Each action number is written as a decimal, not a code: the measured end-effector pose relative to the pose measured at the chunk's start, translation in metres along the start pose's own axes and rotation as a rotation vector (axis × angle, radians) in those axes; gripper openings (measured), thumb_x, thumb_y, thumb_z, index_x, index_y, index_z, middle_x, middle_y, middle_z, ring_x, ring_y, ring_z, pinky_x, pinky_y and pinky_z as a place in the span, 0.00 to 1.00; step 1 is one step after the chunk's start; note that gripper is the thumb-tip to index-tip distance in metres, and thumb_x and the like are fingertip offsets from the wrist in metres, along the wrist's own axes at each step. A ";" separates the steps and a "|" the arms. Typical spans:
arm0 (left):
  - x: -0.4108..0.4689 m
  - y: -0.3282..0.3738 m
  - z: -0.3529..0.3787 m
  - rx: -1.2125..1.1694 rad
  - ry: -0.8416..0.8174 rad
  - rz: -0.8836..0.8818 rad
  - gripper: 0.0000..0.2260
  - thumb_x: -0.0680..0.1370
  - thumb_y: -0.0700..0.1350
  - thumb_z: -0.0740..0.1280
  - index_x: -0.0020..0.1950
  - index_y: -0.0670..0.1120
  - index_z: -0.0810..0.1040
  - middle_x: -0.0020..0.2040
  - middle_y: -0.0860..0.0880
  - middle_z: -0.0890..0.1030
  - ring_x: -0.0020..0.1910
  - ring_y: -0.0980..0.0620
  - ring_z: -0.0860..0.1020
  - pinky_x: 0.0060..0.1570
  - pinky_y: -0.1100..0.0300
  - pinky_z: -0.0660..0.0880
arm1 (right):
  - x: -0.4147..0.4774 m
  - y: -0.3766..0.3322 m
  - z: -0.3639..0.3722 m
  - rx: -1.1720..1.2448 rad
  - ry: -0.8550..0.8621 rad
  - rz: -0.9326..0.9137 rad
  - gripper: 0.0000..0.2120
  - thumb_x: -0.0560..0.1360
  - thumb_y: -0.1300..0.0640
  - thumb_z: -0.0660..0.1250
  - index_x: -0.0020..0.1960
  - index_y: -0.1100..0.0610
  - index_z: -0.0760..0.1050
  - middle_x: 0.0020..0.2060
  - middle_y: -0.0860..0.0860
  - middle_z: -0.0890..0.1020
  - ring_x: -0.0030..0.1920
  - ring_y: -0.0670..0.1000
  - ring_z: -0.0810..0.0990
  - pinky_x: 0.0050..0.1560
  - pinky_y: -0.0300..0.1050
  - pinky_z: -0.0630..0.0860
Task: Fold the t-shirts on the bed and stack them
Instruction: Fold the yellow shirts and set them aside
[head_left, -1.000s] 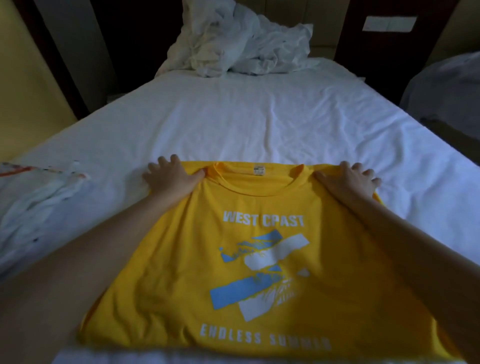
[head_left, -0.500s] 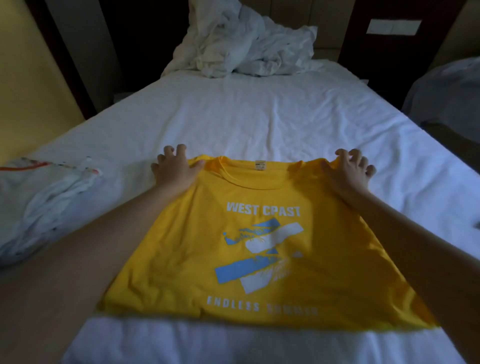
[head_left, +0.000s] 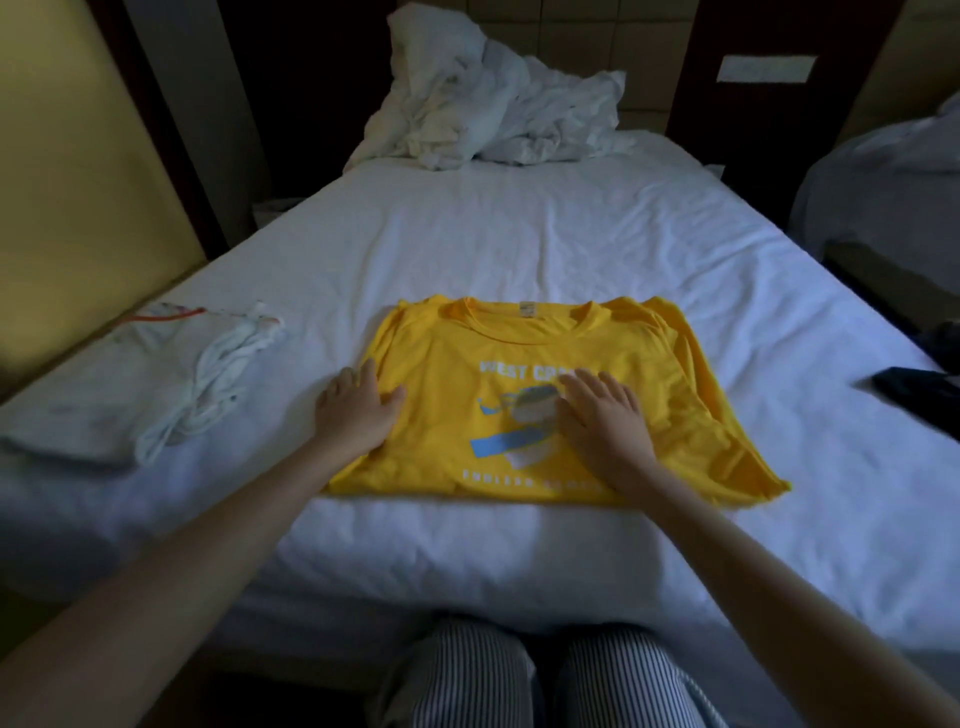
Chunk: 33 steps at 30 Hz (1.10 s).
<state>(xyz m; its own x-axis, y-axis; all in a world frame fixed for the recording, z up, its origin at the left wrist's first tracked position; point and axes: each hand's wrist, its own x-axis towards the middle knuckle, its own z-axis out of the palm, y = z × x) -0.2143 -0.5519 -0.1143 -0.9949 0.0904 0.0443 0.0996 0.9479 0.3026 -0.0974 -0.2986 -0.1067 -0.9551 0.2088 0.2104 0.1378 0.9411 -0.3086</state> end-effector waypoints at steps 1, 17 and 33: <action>-0.006 0.005 -0.003 0.003 -0.018 0.013 0.30 0.80 0.58 0.55 0.77 0.45 0.53 0.74 0.37 0.59 0.73 0.38 0.59 0.70 0.48 0.56 | -0.013 -0.012 -0.003 0.083 0.083 0.026 0.26 0.74 0.44 0.50 0.66 0.54 0.72 0.66 0.54 0.74 0.68 0.58 0.68 0.66 0.51 0.61; 0.038 0.149 -0.012 0.106 -0.285 0.521 0.35 0.78 0.58 0.61 0.77 0.42 0.52 0.77 0.44 0.55 0.76 0.44 0.55 0.73 0.52 0.56 | -0.080 -0.110 -0.021 1.845 -0.177 1.141 0.06 0.78 0.56 0.59 0.43 0.56 0.68 0.38 0.51 0.71 0.49 0.51 0.76 0.44 0.43 0.67; 0.117 0.168 0.032 0.153 -0.245 0.540 0.43 0.68 0.72 0.63 0.74 0.47 0.61 0.74 0.45 0.63 0.72 0.44 0.63 0.69 0.50 0.60 | -0.030 -0.109 0.053 1.615 0.071 1.178 0.21 0.75 0.50 0.66 0.60 0.64 0.74 0.57 0.60 0.79 0.57 0.60 0.78 0.61 0.57 0.73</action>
<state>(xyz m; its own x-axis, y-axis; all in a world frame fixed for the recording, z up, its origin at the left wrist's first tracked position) -0.3144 -0.3722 -0.0883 -0.7805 0.6209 -0.0726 0.6058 0.7799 0.1575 -0.0976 -0.4215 -0.1285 -0.5733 0.4772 -0.6660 0.2152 -0.6967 -0.6843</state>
